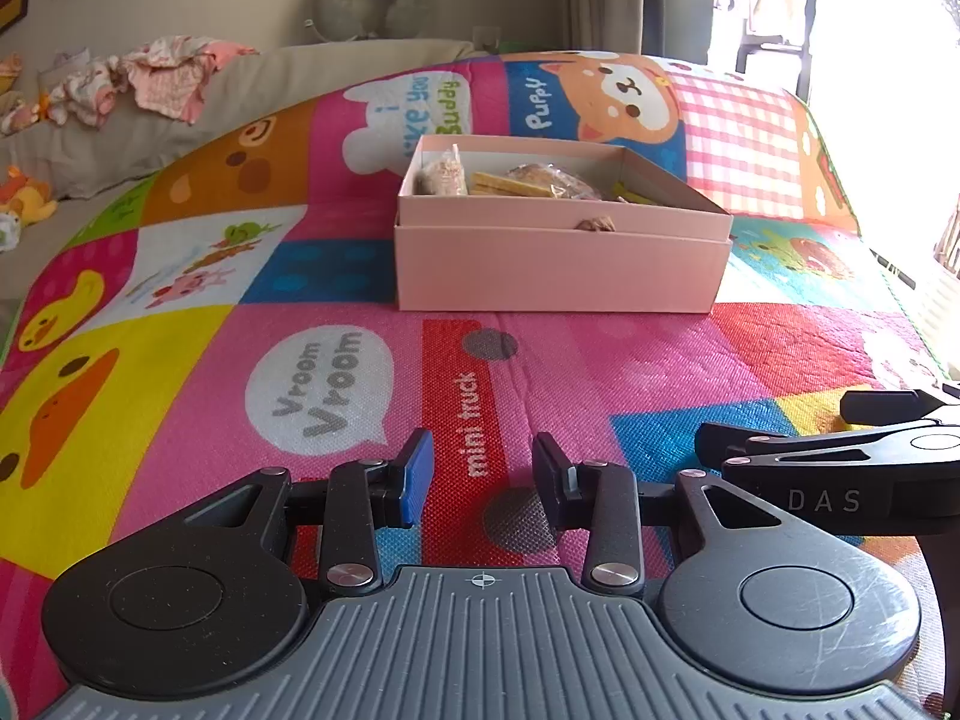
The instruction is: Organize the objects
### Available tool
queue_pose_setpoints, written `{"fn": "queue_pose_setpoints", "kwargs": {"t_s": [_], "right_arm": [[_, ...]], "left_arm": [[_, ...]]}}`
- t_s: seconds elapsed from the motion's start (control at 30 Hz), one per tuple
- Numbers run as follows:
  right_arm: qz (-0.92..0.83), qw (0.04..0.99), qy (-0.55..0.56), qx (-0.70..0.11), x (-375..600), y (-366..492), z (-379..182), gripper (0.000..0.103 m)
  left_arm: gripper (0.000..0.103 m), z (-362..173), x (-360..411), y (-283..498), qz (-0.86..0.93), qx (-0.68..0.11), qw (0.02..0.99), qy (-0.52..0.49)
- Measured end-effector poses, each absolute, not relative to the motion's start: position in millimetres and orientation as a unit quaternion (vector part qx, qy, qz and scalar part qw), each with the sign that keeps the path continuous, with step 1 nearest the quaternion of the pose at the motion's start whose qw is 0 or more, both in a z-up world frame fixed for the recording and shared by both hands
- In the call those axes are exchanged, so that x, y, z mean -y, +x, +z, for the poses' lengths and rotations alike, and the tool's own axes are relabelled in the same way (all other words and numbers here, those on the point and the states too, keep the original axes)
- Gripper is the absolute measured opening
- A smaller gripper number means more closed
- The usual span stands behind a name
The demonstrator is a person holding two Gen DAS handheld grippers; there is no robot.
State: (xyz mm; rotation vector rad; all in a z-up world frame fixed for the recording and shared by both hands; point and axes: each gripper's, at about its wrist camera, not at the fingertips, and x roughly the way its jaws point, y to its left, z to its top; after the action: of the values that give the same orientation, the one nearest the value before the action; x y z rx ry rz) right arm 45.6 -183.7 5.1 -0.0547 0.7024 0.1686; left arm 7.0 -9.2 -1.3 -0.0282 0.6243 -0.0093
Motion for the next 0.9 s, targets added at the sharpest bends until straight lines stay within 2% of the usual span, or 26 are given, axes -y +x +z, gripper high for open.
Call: {"fn": "queue_pose_setpoints", "kwargs": {"t_s": [0.9], "right_arm": [[0.082,0.935,-0.027,-0.344,183.8,45.5,5.1,0.103]], "left_arm": [[0.040,-0.5,6.4,6.9,-0.008,-0.306,0.952,-0.030]]}}
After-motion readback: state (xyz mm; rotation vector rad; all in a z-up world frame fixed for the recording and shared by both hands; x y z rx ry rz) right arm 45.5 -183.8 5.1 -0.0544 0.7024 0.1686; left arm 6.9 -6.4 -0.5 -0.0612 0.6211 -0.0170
